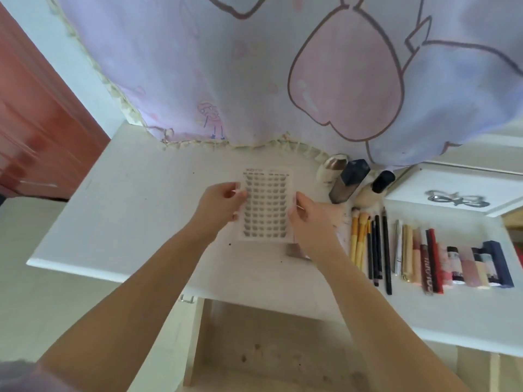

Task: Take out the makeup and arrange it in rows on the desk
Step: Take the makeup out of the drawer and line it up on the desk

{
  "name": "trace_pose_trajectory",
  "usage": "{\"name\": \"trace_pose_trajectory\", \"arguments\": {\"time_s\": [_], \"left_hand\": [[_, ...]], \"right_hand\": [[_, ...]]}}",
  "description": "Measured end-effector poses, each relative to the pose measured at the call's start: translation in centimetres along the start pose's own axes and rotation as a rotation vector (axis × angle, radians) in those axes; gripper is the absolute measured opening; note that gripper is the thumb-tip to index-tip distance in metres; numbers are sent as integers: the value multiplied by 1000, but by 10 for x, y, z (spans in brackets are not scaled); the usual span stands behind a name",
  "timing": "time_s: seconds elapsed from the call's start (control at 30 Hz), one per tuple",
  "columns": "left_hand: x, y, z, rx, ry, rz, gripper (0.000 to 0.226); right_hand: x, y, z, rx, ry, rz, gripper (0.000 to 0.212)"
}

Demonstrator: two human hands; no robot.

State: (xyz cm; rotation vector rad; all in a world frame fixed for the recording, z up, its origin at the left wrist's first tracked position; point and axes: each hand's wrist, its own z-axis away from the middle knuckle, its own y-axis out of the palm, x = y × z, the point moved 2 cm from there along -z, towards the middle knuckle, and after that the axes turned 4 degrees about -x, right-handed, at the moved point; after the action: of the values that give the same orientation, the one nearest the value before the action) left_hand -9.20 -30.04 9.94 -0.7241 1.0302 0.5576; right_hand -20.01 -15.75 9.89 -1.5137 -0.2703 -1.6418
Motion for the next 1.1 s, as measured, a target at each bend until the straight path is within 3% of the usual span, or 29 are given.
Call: {"name": "trace_pose_trajectory", "arguments": {"time_s": [0.17,0.47,0.6,0.77,0.9,1.0,1.1], "left_hand": [[-12,35,-76,-140,41,-297,48],[22,55,-106,-30,120,-466,53],[17,49,-100,12,110,-516,58],[22,37,-55,-12,205,-527,57],[29,35,15,-42,293,-459,54],[43,41,81,-36,293,-360,47],[78,54,144,17,141,-186,35]], "right_hand": [[6,22,-78,-90,86,192,6],[-2,54,-108,-59,173,301,41],[3,46,-99,-48,165,342,37],[24,16,-46,-132,-56,218,39],[21,-13,18,-105,-130,148,43],[-16,-36,74,-47,-96,128,39],[-68,-60,137,15,73,-14,30]]}}
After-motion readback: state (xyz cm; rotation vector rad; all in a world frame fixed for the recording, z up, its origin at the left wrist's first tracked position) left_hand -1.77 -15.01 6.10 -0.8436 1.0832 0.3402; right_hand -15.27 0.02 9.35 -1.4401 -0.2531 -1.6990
